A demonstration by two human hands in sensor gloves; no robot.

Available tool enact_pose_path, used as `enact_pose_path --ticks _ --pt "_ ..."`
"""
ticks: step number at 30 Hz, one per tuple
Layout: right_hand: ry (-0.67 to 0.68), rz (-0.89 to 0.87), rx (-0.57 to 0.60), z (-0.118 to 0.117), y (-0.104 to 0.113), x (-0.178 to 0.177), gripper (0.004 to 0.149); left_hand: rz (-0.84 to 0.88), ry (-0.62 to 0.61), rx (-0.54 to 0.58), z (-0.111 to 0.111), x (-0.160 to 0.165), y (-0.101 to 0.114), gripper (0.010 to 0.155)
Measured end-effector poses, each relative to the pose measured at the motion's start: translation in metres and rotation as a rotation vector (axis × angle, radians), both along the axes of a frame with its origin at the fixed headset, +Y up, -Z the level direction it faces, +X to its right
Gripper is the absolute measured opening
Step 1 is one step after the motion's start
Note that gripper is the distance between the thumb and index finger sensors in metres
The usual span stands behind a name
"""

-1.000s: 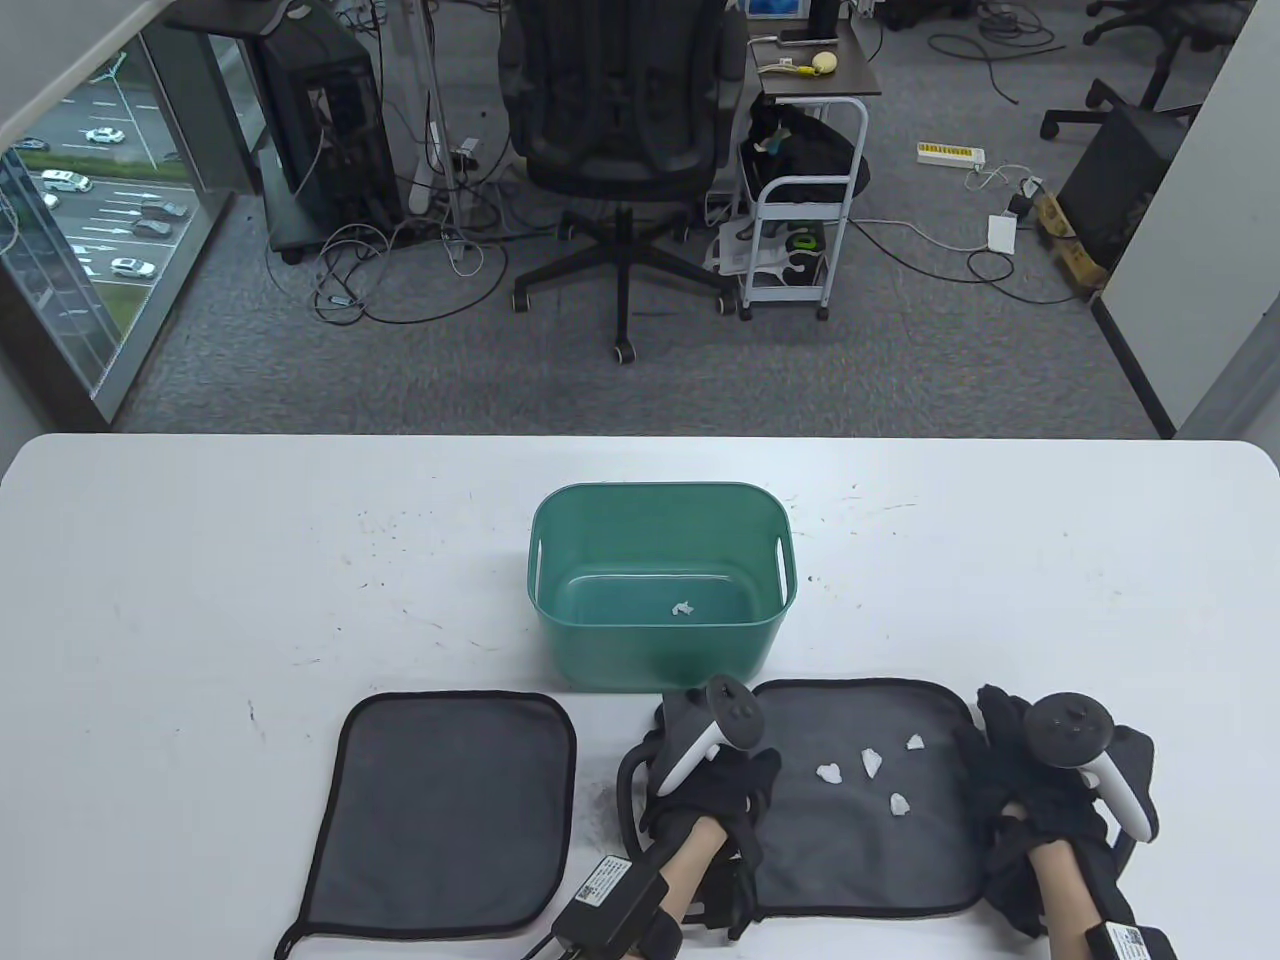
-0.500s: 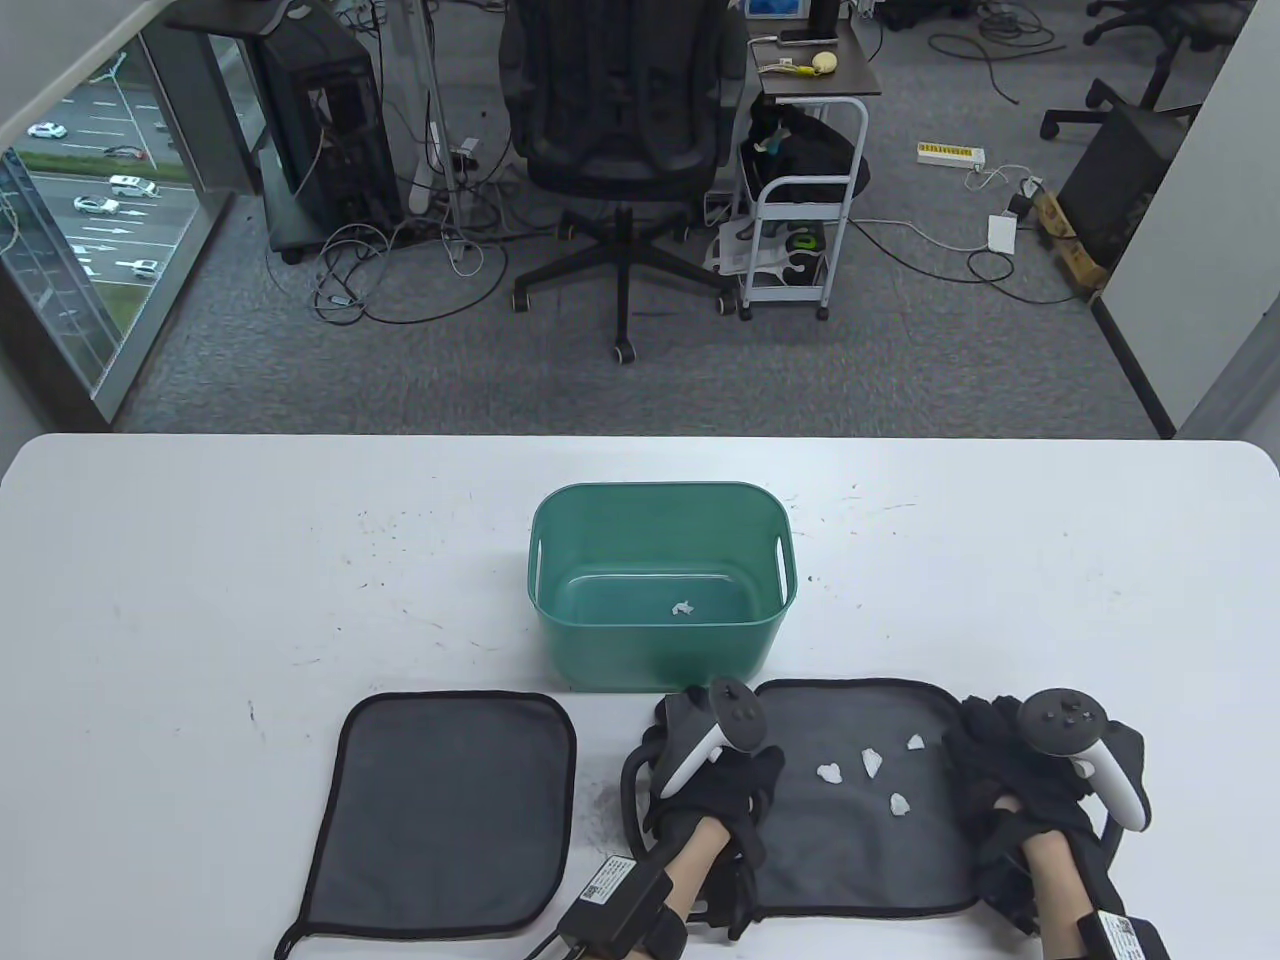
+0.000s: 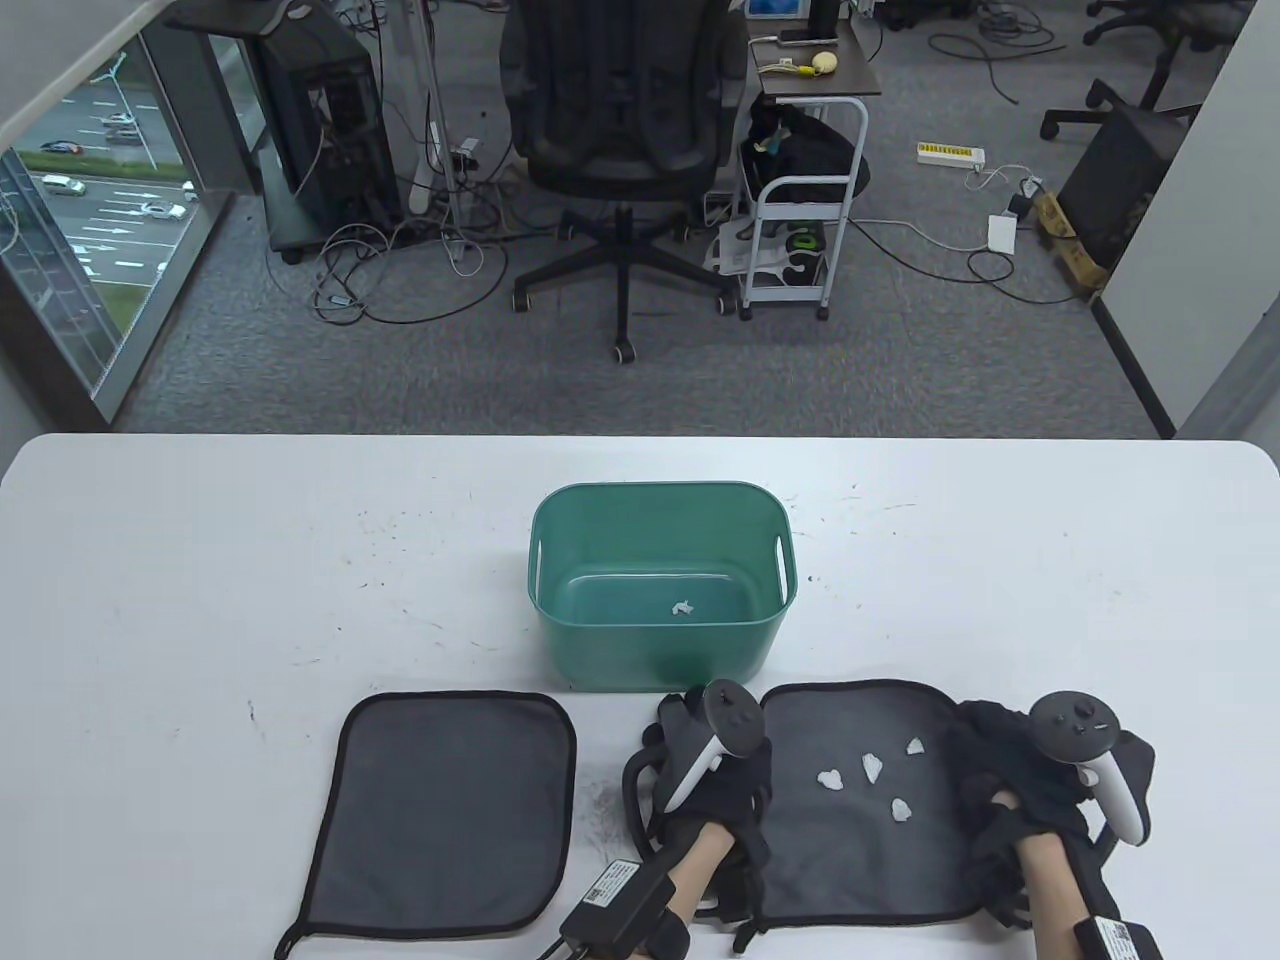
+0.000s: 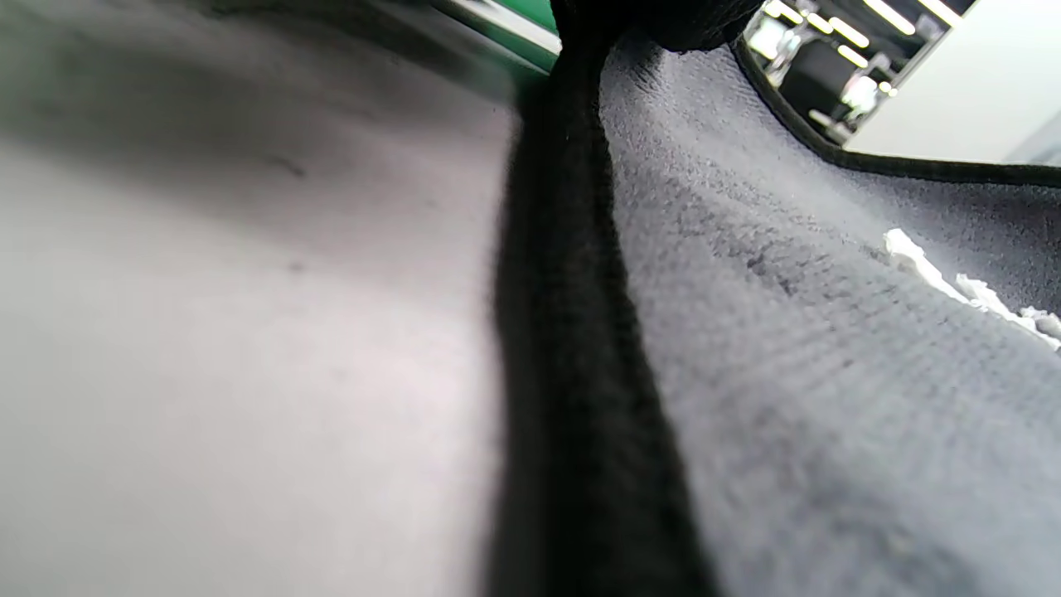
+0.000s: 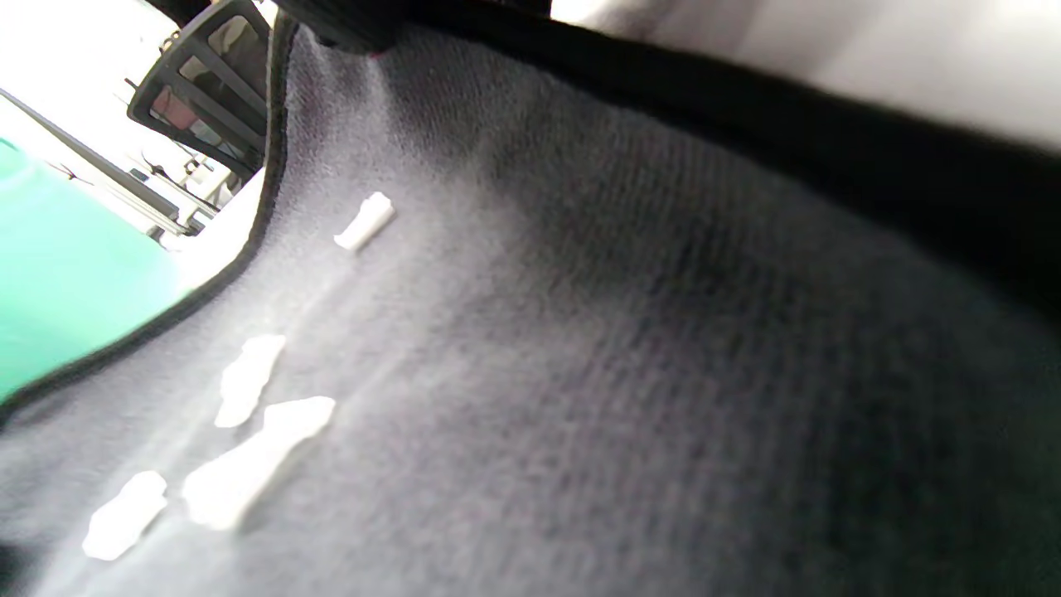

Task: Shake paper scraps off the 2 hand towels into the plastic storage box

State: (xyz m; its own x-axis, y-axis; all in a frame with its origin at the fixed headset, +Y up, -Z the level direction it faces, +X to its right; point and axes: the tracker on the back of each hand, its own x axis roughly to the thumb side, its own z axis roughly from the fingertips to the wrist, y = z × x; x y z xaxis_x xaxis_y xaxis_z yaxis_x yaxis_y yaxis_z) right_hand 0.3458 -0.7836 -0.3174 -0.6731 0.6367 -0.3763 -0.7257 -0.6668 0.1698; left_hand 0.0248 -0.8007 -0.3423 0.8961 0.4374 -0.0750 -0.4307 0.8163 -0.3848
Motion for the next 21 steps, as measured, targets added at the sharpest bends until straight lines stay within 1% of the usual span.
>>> enact_pose_path --ticks 5,7,15,19,21 --pt "-0.016 -0.065 0.049 0.006 0.009 0.003 0.039 0.049 0.008 0.023 0.001 -0.005 0.004 0.044" --pt "-0.015 -0.08 0.087 0.009 0.013 0.003 0.038 0.082 -0.015 0.031 0.002 -0.007 0.007 0.044" --pt "0.022 -0.006 0.154 0.019 0.033 -0.007 0.038 0.187 -0.059 0.064 0.009 -0.012 0.03 0.043" --pt "0.05 0.013 0.152 0.019 0.039 -0.013 0.038 0.198 -0.096 0.089 0.011 -0.015 0.04 0.043" --pt "0.058 0.021 0.179 0.019 0.043 -0.017 0.038 0.2 -0.105 0.11 0.012 -0.018 0.046 0.043"
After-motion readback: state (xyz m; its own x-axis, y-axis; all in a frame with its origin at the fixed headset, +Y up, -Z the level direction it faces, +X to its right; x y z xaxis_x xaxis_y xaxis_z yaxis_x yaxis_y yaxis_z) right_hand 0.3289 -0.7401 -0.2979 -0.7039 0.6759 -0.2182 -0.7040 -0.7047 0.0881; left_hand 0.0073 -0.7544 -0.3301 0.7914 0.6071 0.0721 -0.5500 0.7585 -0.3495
